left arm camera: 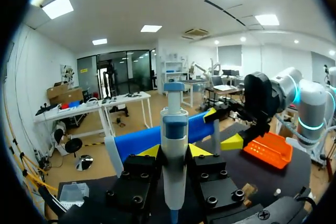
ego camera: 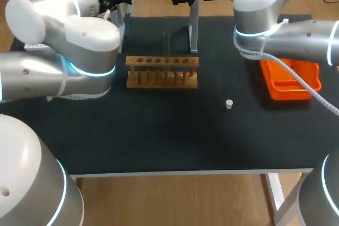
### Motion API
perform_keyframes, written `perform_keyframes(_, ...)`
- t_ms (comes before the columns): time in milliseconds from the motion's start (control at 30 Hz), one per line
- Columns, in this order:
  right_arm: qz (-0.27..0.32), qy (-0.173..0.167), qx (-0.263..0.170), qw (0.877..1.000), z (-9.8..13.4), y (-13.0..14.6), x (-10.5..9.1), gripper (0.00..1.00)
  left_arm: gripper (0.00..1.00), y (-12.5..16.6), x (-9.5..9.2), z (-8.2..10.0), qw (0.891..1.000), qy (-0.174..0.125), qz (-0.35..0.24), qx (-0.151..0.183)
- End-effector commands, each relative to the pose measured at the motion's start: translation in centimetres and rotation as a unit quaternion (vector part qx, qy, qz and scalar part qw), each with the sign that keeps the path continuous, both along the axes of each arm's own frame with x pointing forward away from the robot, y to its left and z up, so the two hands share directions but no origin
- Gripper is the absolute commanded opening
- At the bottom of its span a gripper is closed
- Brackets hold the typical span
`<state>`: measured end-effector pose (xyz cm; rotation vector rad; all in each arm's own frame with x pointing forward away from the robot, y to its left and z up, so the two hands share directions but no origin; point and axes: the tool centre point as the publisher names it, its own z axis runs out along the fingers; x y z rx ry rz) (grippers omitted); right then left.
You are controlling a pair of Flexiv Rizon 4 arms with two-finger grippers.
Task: Invert the test tube, pick up the pipette, mount the tip to pipette, aspirate from beaker and dispense into the tube, eject the tip, return the pipette, and cap with the stopper.
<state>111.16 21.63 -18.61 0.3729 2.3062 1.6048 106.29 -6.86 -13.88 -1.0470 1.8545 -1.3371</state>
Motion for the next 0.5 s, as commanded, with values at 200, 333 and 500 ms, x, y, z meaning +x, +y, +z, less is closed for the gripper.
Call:
perform_keyframes(200, 0.002, 0.001, -0.001, 1.000, 0.1, -0.1, 0.1, 1.00, 0.00, -1.0, 2.2, 0.0, 0.998, 0.030, 0.057, 0.019)
perform_keyframes(333, 0.002, 0.001, -0.001, 1.000, 0.1, -0.1, 0.1, 1.00, 0.00, -1.2, 2.8, -0.1, 0.997, 0.038, 0.068, 0.023)
perform_keyframes(500, 0.002, 0.001, -0.001, 1.000, 0.1, -0.1, 0.1, 1.00, 0.00, -1.3, 3.6, -0.2, 0.995, 0.047, 0.081, 0.023)
